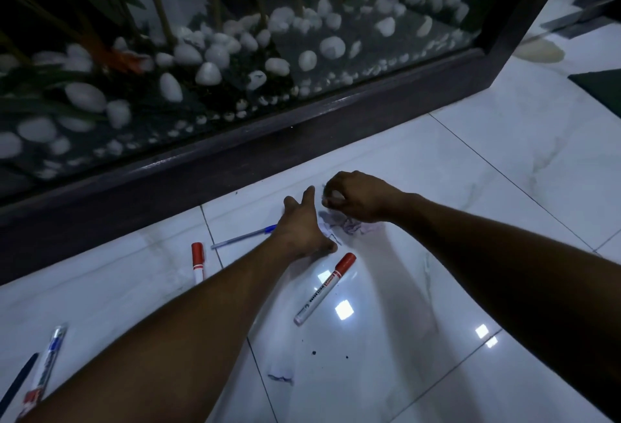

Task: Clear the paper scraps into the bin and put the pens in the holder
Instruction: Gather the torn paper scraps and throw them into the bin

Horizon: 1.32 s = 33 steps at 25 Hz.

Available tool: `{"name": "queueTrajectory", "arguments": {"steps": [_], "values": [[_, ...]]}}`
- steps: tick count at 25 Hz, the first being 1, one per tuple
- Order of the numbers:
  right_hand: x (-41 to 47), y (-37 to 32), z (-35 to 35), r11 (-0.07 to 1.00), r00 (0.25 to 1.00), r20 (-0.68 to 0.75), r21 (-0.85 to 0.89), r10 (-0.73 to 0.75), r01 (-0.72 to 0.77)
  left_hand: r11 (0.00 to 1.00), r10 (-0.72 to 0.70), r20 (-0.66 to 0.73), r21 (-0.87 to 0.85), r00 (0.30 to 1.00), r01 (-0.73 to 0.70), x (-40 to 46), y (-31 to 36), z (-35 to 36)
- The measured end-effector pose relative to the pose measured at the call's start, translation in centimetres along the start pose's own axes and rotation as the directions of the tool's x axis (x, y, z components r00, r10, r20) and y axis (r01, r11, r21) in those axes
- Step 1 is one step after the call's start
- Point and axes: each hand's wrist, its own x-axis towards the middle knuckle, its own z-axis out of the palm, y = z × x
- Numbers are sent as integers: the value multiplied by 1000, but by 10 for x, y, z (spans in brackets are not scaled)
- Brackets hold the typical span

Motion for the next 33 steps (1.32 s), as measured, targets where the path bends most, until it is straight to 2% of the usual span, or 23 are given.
{"name": "queueTrajectory", "arguments": {"steps": [3, 6, 9, 11, 14, 17, 20, 23, 27, 30, 33], "values": [[-23, 3, -5, 994, 996, -78, 101, -37, 45, 999, 34, 12, -16, 999, -34, 0, -2, -1], [-47, 27, -16, 983, 983, -155, 171, 97, -70, 999, 41, 36, 27, 999, -42, 0, 0, -3], [-56, 43, -17, 966, 966, -32, -24, 256, -257, 996, 32, 43, 79, 999, -36, 0, 5, -5], [-53, 40, -9, 947, 951, 43, -122, 305, -298, 989, 25, 66, 147, 998, -34, 5, 12, -2], [-43, 23, 9, 963, 964, 63, -93, 259, -252, 970, 81, 64, 224, 995, -93, 13, 18, 12], [-38, 9, 25, 977, 980, -4, 77, 197, -197, 987, 123, -110, 120, 986, -109, 10, 22, 29], [-41, -2, 32, 969, 971, -126, 168, 205, -183, 989, 148, -252, 14, 956, -149, -2, 23, 37], [-51, -13, 30, 955, 963, -161, 241, 214, -172, 984, 131, -244, -86, 961, -156, -15, 24, 38], [-63, -24, 20, 962, 956, -213, 223, 203, -155, 972, 142, -233, -151, 962, -180, -30, 24, 26], [-73, -40, 12, 965, 952, -246, 231, 183, -126, 967, 181, -231, -135, 956, -215, -45, 17, 7], [-88, -66, 12, 970, 968, -194, 216, 157, -114, 972, 205, -152, -86, 967, -220, -72, 0, -7]]}}
